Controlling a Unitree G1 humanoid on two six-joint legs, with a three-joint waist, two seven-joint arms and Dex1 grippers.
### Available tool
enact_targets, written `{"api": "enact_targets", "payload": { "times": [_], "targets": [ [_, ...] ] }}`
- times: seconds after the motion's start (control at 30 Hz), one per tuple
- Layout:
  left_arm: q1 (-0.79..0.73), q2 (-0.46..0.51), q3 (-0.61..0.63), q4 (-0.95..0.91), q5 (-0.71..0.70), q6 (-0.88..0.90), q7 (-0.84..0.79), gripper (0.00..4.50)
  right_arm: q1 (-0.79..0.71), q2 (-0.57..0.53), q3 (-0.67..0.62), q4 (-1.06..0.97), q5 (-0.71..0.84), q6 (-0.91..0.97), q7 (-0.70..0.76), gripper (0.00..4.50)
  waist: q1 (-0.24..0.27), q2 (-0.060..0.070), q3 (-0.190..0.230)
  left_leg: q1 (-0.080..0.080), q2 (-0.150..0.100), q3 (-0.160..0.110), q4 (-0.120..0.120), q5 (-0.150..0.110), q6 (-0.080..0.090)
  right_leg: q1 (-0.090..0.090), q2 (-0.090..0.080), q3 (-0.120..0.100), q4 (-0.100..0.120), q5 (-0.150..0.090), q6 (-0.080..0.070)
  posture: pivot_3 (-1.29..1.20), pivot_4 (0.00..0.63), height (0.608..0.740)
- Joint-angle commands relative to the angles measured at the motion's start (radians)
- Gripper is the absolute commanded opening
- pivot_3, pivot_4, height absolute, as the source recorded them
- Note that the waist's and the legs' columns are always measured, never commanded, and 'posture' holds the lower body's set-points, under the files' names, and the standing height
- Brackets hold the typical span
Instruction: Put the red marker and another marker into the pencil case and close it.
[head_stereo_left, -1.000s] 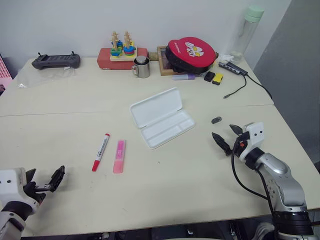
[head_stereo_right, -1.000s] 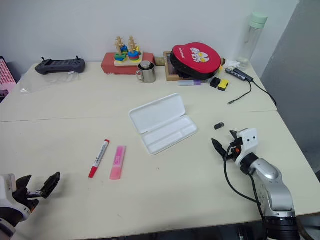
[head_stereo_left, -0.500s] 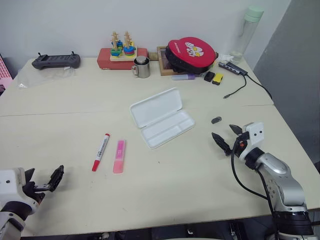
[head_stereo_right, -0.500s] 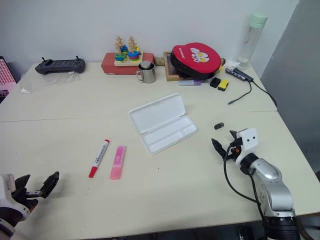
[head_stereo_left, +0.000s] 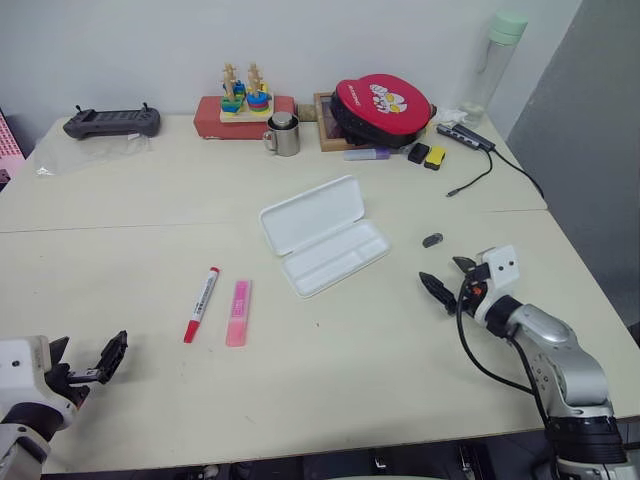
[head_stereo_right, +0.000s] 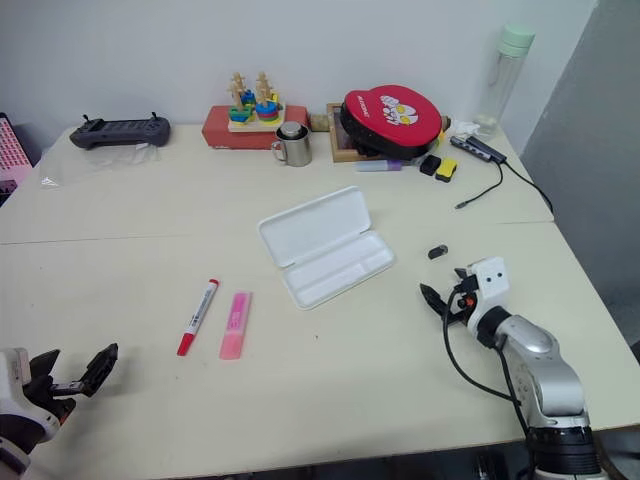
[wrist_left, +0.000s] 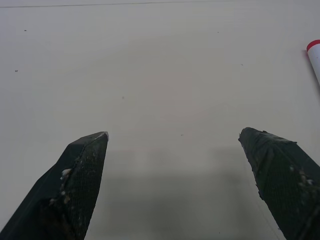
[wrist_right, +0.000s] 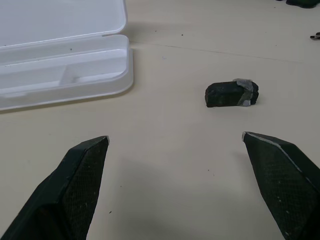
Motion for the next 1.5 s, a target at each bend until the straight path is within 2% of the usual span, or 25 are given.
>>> {"api": "enact_targets", "payload": {
  "times": [0.03,0.13,0.37,0.5,0.67,0.87,0.93,1.03,1.3,1.5],
  "targets": [
    [0.012,0.007,0.031,-0.027,-0.015,-0.001,-0.01,4.48,-0.013,-0.012,-0.013,-0.022,0.011,0.023,0.0,4.5,0.0,0.0,0.0,0.0,0.0,0.0,0.0,0.0,0.0,0.0,0.0,0.0,0.0,0.0,0.0,0.0,0.15,0.74],
    [0.028,0.035,0.031,-0.05,-0.042,0.03,-0.049,4.48,-0.025,-0.031,-0.004,-0.016,0.012,0.03,0.031,4.5,0.0,0.0,0.0,0.0,0.0,0.0,0.0,0.0,0.0,0.0,0.0,0.0,0.0,0.0,0.0,0.0,0.15,0.74],
    [0.109,0.215,0.114,-0.124,-0.173,0.115,-0.294,4.48,-0.147,-0.17,0.071,0.057,-0.026,-0.057,0.239,4.5,-0.003,0.001,0.001,0.0,0.0,0.0,0.0,0.0,0.0,-0.001,0.0,0.0,0.0,0.0,-0.001,0.0,0.15,0.74],
    [0.173,0.312,0.139,-0.19,-0.207,0.156,-0.445,4.48,-0.259,-0.225,0.105,0.12,-0.037,-0.099,0.342,4.5,-0.008,0.002,0.002,-0.001,0.0,0.001,0.0,0.0,0.0,-0.001,0.0,0.0,0.0,-0.001,-0.001,0.0,0.15,0.74],
    [0.181,0.374,0.128,-0.233,-0.214,0.173,-0.538,4.48,-0.344,-0.262,0.161,0.176,-0.057,-0.17,0.47,4.5,-0.011,0.002,0.002,-0.002,0.0,0.001,-0.001,0.0,0.001,-0.002,0.0,0.0,-0.002,-0.001,0.0,0.0,0.15,0.74],
    [0.08,0.374,0.033,-0.253,-0.173,0.155,-0.502,4.48,-0.463,-0.269,0.243,0.279,-0.103,-0.291,0.621,4.5,-0.013,0.004,0.003,-0.002,0.0,0.0,-0.003,0.0,0.001,-0.003,0.0,-0.001,-0.001,0.002,0.004,0.0,0.15,0.74],
    [0.045,0.367,0.03,-0.239,-0.179,0.162,-0.489,4.48,-0.54,-0.256,0.288,0.387,-0.141,-0.385,0.689,4.5,-0.014,0.004,0.003,-0.002,0.0,0.0,-0.003,0.0,0.001,-0.003,0.0,-0.001,-0.001,0.002,0.004,0.0,0.15,0.74],
    [0.069,0.36,0.052,-0.276,-0.196,0.182,-0.51,4.48,-0.644,-0.225,0.355,0.555,-0.2,-0.512,0.786,4.5,-0.024,0.005,0.004,-0.002,0.0,0.001,-0.002,0.0,0.001,-0.003,0.0,-0.001,-0.001,0.003,0.005,0.0,0.15,0.74],
    [0.04,0.347,0.058,-0.279,-0.187,0.198,-0.48,4.48,-0.792,-0.088,0.421,0.875,-0.303,-0.738,0.841,4.5,-0.026,0.006,0.004,-0.002,0.0,0.0,-0.003,0.0,0.001,-0.004,0.0,-0.001,0.0,0.004,0.001,0.0,0.15,0.74],
    [0.035,0.295,0.068,-0.315,-0.205,0.217,-0.424,4.48,-0.87,-0.018,0.457,1.058,-0.382,-0.84,0.84,4.5,-0.026,0.006,0.005,-0.002,0.0,0.0,-0.003,0.0,0.001,-0.004,0.0,-0.001,0.0,0.004,0.001,0.0,0.15,0.74]
  ]
}}
